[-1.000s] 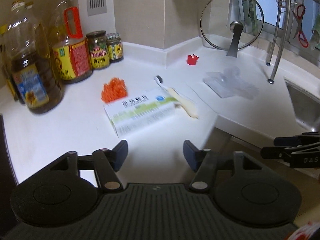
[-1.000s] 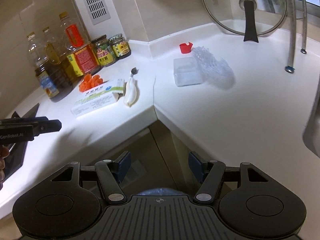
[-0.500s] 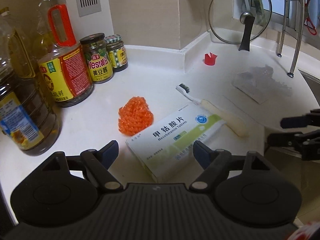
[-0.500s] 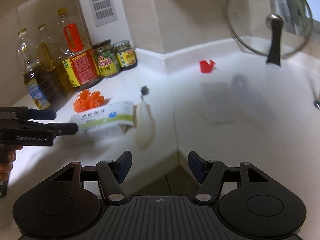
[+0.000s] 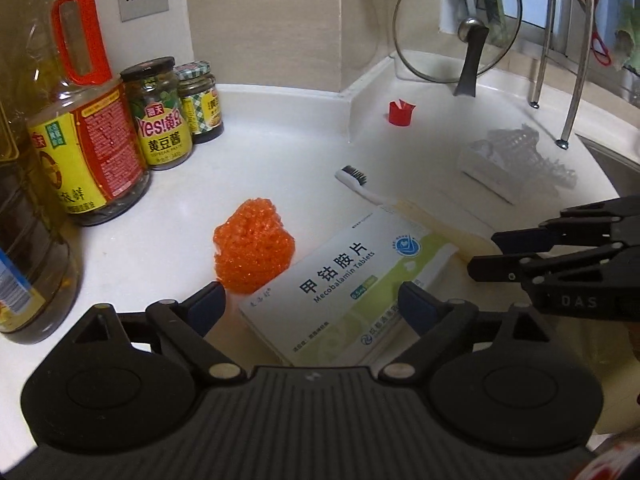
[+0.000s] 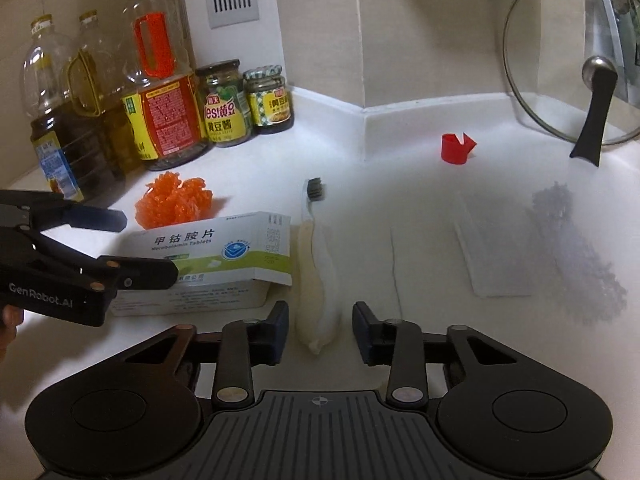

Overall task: Collect trash
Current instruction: 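Grasp the white medicine box with the left tool while the right tool grasps the toothbrush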

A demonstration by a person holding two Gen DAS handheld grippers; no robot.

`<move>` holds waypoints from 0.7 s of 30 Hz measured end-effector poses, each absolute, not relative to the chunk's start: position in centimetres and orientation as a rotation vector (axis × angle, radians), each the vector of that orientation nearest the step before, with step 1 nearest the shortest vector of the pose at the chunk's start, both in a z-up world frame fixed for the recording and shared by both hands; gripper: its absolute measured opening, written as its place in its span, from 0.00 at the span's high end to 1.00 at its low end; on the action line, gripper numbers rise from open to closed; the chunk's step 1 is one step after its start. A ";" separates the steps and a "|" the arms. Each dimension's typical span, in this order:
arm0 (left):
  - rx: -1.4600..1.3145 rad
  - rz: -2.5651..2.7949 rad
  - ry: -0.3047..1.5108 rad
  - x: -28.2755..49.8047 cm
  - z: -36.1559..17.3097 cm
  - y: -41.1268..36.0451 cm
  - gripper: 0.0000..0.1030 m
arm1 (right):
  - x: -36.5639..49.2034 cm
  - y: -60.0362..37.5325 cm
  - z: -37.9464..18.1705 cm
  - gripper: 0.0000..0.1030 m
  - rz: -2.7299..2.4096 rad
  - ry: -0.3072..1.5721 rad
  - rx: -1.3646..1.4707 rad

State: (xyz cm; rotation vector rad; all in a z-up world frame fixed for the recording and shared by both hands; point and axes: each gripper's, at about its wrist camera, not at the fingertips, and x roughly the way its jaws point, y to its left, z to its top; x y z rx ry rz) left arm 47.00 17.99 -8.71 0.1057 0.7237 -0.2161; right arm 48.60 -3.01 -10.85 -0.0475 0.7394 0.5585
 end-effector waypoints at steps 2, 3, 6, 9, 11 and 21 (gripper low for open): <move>0.076 -0.242 0.737 47.2 -8.8 18.3 0.10 | 48.7 -3.1 -10.9 0.74 0.561 0.738 -0.045; 0.068 -0.254 0.741 47.1 -8.9 18.3 0.09 | 48.8 -3.2 -10.9 0.74 0.562 0.739 -0.042; 0.099 -0.259 0.735 46.8 -9.0 17.9 0.09 | 48.7 -3.7 -10.9 0.74 0.554 0.740 -0.041; 0.117 -0.272 0.736 46.5 -9.1 17.4 0.09 | 48.6 -4.2 -10.8 0.74 0.547 0.747 -0.034; 0.136 -0.271 0.741 46.2 -9.1 16.8 0.09 | 48.4 -4.8 -10.7 0.74 0.542 0.751 -0.026; 0.202 -0.239 0.746 45.2 -8.5 13.1 0.10 | 47.8 -6.7 -10.3 0.74 0.522 0.780 -0.002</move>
